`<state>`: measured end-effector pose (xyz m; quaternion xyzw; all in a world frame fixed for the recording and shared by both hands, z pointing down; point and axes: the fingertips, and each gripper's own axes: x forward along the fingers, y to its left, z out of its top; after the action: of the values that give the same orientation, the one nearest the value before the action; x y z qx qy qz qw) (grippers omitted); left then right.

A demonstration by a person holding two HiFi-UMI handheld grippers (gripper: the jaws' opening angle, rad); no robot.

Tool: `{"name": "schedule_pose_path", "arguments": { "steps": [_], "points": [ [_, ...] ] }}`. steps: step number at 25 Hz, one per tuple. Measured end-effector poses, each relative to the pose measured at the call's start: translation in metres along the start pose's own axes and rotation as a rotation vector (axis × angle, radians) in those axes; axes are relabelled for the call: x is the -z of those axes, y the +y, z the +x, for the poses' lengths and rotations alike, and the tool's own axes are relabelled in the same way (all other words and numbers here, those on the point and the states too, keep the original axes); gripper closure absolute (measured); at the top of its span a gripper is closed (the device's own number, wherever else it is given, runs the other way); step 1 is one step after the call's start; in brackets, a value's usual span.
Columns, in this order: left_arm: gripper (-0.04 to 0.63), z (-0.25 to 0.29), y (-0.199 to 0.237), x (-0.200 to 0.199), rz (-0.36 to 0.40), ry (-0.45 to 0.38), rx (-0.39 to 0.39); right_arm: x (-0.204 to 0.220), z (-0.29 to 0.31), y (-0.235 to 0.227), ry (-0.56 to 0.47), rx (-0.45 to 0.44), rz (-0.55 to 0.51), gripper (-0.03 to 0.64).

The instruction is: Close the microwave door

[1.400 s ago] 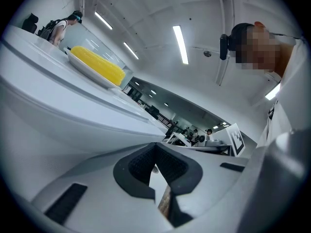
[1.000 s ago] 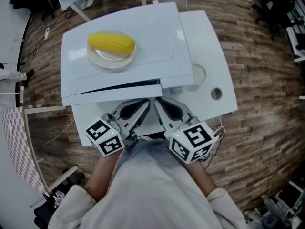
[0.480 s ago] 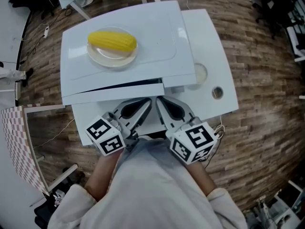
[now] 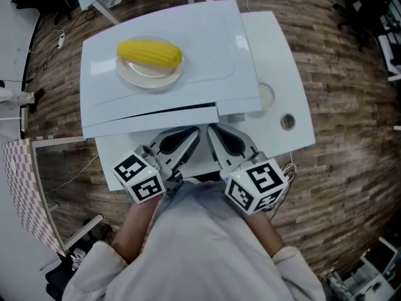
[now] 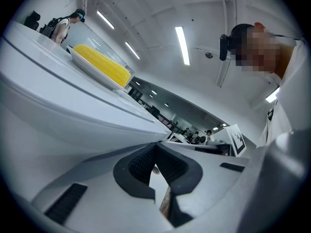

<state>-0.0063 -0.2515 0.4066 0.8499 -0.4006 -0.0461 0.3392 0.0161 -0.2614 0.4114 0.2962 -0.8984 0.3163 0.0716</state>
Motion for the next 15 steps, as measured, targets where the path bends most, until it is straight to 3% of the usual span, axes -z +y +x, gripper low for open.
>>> {"name": "schedule_pose_path", "arguments": {
  "steps": [15],
  "points": [
    [0.577,0.005,0.009,-0.007,-0.012,-0.005,-0.006,-0.005,0.014,-0.005,0.011,-0.009,0.007,0.594]
  ]
}}
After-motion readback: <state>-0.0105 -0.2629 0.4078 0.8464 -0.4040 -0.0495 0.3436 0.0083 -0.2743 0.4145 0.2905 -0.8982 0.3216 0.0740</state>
